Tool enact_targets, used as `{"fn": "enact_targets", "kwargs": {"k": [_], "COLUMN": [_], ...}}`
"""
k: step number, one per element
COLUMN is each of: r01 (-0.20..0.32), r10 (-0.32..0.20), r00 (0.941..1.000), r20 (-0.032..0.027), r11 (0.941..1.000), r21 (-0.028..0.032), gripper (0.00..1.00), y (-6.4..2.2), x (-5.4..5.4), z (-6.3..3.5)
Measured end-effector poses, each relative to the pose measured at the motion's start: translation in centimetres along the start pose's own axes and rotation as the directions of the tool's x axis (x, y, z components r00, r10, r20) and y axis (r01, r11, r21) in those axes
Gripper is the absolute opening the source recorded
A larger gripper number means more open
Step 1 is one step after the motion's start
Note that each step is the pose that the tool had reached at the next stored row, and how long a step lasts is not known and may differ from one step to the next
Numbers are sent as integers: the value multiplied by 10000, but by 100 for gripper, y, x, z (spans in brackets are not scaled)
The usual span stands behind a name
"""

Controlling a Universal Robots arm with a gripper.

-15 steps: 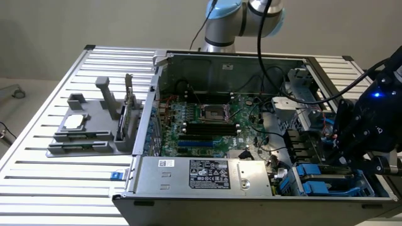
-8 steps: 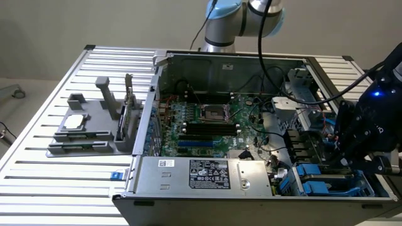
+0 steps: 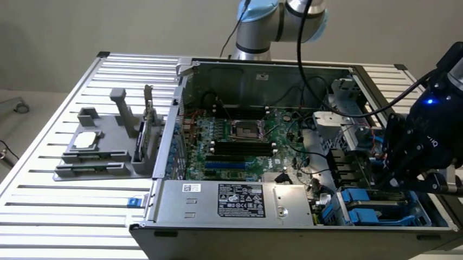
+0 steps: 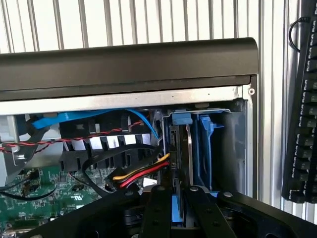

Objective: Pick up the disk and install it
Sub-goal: 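Insert the first disk wire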

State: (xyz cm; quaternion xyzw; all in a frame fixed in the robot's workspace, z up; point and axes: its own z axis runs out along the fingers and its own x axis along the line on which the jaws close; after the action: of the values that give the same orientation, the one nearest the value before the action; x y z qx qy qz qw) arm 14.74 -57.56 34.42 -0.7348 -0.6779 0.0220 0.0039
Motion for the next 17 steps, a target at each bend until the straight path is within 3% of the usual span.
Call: {"fn": "enact_targets", "kwargs": {"k": [6,17], "r01": [-41,-101], "r10": [39,74], "r00": [9998,9983], "r20": [184,574], "r11": [9999,9988], "r21": [114,475], "gripper": [16,16], "y": [49,136], "x": [40,105], "z": [-3,-7]}}
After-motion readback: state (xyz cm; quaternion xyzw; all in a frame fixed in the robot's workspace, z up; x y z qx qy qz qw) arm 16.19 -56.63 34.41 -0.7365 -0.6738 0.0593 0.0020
